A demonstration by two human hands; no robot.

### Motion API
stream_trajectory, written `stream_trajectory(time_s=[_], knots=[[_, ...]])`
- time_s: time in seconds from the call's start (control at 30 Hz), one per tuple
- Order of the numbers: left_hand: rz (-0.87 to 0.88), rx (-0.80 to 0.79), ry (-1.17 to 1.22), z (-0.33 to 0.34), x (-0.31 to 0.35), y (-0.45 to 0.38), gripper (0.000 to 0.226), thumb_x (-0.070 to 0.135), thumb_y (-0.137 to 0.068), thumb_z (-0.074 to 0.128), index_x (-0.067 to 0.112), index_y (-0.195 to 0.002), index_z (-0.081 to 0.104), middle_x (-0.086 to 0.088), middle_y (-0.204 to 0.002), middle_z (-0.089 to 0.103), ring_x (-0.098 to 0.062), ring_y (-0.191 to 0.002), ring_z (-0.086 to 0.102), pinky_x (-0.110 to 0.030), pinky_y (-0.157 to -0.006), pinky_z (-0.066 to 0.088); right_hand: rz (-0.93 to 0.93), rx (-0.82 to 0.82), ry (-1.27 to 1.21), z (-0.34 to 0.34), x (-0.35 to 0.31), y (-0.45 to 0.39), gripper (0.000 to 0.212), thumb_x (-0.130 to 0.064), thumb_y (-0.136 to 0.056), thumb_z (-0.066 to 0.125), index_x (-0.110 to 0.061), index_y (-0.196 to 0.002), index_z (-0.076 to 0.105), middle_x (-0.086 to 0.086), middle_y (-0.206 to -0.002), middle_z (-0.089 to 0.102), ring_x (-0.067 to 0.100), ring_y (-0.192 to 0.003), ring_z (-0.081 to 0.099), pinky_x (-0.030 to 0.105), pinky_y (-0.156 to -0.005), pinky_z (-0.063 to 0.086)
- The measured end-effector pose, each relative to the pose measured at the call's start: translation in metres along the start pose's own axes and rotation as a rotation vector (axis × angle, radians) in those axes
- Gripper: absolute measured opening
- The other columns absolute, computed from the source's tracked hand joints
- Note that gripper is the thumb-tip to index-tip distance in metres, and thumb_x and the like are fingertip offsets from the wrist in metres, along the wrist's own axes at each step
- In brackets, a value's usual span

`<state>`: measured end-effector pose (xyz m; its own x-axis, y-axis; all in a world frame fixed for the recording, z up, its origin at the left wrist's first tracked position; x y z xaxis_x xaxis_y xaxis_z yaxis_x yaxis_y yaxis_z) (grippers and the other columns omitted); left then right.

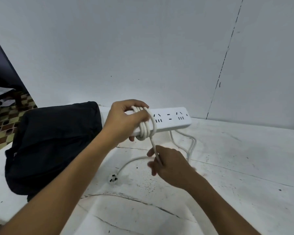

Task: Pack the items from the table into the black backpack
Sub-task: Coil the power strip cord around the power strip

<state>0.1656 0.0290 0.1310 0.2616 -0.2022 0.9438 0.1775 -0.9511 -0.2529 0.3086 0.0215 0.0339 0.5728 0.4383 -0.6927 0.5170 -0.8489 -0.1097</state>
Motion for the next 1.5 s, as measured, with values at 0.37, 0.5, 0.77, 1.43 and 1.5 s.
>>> stream_trajectory(time_s=[0.37,0.5,0.77,1.43,1.5], knots=[[-0.167,0.215,0.311,-0.07,-0.003,-0.057,0.006,0.019,-0.073,0.058,0.019,-0.068,0.057,-0.002,-0.069,0.051,-0.018,-0.053,0.046,-0.021,-0.042,0.027,0.107,0.011,0.267,-0.027,0.072,0.029,0.046,-0.026,-0.087,0.065,-0.033,-0.13,0.049,-0.011,-0.113,0.058,0.008,-0.102,0.06,0.033,-0.094,0.047],[-0.12,0.196,0.366,-0.08,0.005,-0.066,0.007,0.021,-0.077,0.054,0.019,-0.07,0.054,0.002,-0.064,0.053,-0.013,-0.049,0.049,-0.019,-0.039,0.028,0.152,0.03,0.031,-0.027,0.095,0.033,0.014,-0.017,-0.089,0.064,-0.029,-0.095,0.068,-0.019,-0.067,0.063,0.0,-0.059,0.058,0.021,-0.063,0.047],[-0.225,0.36,0.319,-0.108,-0.035,-0.089,0.007,0.016,-0.075,0.061,0.016,-0.071,0.054,-0.004,-0.072,0.052,-0.016,-0.049,0.05,-0.02,-0.039,0.033,0.251,0.289,-0.219,-0.099,0.132,0.079,0.021,-0.022,-0.085,0.068,-0.02,-0.066,0.075,-0.002,-0.049,0.057,0.0,-0.045,0.046,0.014,-0.05,0.036],[-0.206,0.345,0.167,-0.066,-0.084,-0.112,0.01,0.013,-0.078,0.064,0.013,-0.068,0.062,-0.008,-0.076,0.057,-0.022,-0.054,0.051,-0.02,-0.037,0.038,0.506,0.115,0.368,-0.134,0.251,0.095,0.041,-0.036,-0.084,0.068,-0.019,-0.051,0.051,-0.005,-0.048,0.043,0.003,-0.039,0.036,0.02,-0.046,0.026],[-0.194,0.33,0.128,-0.061,-0.084,-0.112,0.011,0.012,-0.08,0.063,0.012,-0.069,0.062,-0.008,-0.075,0.058,-0.023,-0.054,0.052,-0.019,-0.037,0.038,0.542,0.082,0.437,-0.128,0.25,0.094,0.036,-0.039,-0.083,0.067,-0.019,-0.055,0.057,-0.005,-0.052,0.048,0.004,-0.044,0.04,0.02,-0.047,0.028]])
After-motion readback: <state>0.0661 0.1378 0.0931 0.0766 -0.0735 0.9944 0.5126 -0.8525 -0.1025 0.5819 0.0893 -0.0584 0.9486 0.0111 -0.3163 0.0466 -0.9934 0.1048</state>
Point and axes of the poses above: each hand's wrist, its own y-axis away from the middle knuckle, its own z-axis out of the palm, x = y × z, the point moved 5 cm from there along -y, towards the middle knuckle
